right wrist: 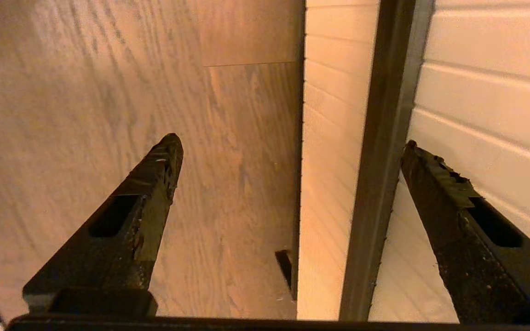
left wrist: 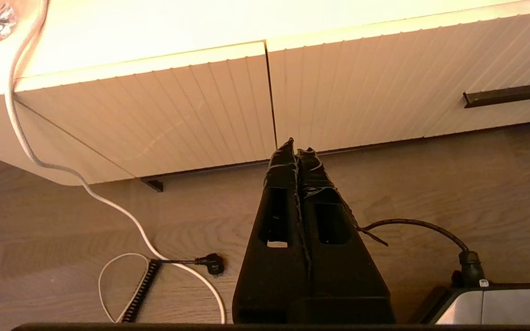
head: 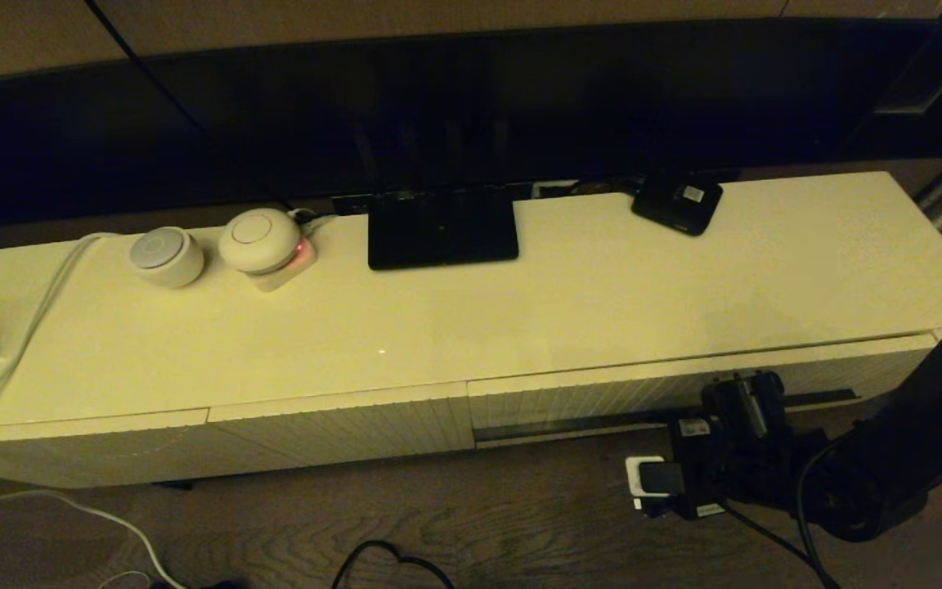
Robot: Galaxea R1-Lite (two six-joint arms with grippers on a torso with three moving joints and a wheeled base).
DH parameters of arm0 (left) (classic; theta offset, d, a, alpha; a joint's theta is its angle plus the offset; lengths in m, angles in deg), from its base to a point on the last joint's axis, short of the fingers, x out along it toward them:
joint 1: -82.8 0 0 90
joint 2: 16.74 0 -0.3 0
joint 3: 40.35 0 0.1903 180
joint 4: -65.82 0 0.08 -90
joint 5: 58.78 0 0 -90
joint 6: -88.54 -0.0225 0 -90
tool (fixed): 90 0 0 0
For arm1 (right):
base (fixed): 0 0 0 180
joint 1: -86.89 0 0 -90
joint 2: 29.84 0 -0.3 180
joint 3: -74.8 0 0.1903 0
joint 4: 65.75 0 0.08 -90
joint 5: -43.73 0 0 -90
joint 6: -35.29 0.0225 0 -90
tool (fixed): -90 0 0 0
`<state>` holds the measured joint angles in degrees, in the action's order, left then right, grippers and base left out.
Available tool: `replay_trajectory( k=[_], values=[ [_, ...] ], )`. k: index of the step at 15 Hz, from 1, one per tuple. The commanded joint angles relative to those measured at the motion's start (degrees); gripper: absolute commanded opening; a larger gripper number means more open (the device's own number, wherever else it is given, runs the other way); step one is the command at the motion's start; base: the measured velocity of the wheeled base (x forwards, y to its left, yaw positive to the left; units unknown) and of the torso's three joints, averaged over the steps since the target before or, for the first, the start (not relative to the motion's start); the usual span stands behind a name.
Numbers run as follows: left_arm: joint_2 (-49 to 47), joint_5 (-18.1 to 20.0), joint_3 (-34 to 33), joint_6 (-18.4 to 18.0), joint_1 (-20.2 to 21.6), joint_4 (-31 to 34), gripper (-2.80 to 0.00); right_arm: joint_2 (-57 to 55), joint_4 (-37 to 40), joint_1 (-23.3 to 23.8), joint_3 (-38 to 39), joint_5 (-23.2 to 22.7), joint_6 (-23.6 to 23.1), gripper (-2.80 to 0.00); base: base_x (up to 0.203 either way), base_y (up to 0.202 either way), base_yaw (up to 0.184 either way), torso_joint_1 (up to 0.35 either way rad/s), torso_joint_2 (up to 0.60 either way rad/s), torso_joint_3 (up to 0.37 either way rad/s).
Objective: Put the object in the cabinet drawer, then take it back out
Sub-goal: Open the drawer
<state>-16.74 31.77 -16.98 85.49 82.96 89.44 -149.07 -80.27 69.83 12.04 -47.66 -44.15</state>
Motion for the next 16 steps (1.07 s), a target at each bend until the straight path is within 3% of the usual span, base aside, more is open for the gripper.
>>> replay_trajectory(
  k=[1,16],
  values=[
    [0.0,0.0,-0.2,0.0,0.0,0.0,-2.8,-0.9,-0.2,0.1,-1.2,0.0,-0.4,0.0,0.0,0.0,0.0,0.0,0.0,0.0],
    [0.0,0.0,-0.2,0.0,0.0,0.0,-2.8,-3.3,-0.3,0.8,-1.7,0.1,-0.2,0.0,0.0,0.0,0.0,0.0,0.0,0.0]
  ],
)
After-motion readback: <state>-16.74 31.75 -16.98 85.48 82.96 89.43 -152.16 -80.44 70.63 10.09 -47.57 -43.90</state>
